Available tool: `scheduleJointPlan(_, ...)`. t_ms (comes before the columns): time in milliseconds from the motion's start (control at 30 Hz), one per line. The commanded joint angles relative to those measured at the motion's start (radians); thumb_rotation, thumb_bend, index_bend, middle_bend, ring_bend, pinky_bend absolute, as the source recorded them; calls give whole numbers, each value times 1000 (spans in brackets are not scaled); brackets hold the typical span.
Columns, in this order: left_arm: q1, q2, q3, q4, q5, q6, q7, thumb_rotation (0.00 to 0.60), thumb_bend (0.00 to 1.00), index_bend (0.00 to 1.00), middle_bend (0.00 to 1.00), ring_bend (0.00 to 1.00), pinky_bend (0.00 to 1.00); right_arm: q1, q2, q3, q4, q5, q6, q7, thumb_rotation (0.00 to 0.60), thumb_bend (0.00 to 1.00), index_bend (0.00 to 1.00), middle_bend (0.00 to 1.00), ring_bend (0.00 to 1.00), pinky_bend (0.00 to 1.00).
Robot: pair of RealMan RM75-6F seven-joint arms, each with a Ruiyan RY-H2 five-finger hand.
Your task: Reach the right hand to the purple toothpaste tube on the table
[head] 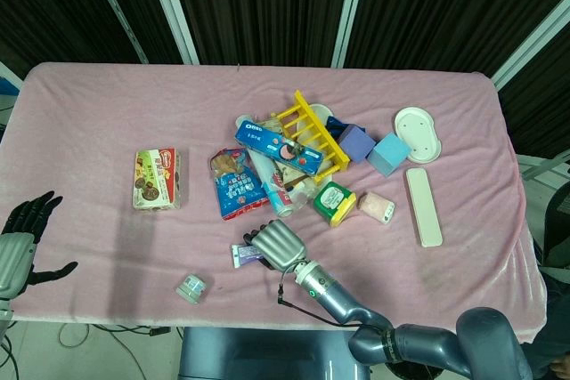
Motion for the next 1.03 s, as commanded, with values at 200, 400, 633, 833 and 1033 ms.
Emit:
scheduleJointPlan(200,3,-3,0,3,6,11,5,600,0,0,0,0,0,-57,141,-16,-210,-44,113,-18,600,613,759,641,612,644)
scheduleJointPlan(400,8,-10,2,10,23,30,12,600,0,0,0,0,0,-160,308,-71,-404,-66,229,-36,600,613,759,639,611,644)
scheduleJointPlan(633,12,-20,7,15,38,41,27,600,0,0,0,0,0,-324,495,-167,-596,-82,410,57,600,612,759,635,611,644)
scheduleJointPlan(833,15,-26,11,19,47,49,52,600,0,0,0,0,0,-420,613,-227,-679,-104,513,157,600,610,759,634,612,644)
scheduleJointPlan(1033,18,-28,12,17,42,51,65,600,0,0,0,0,0,-450,684,-229,-709,-122,550,217,600,609,759,634,612,644)
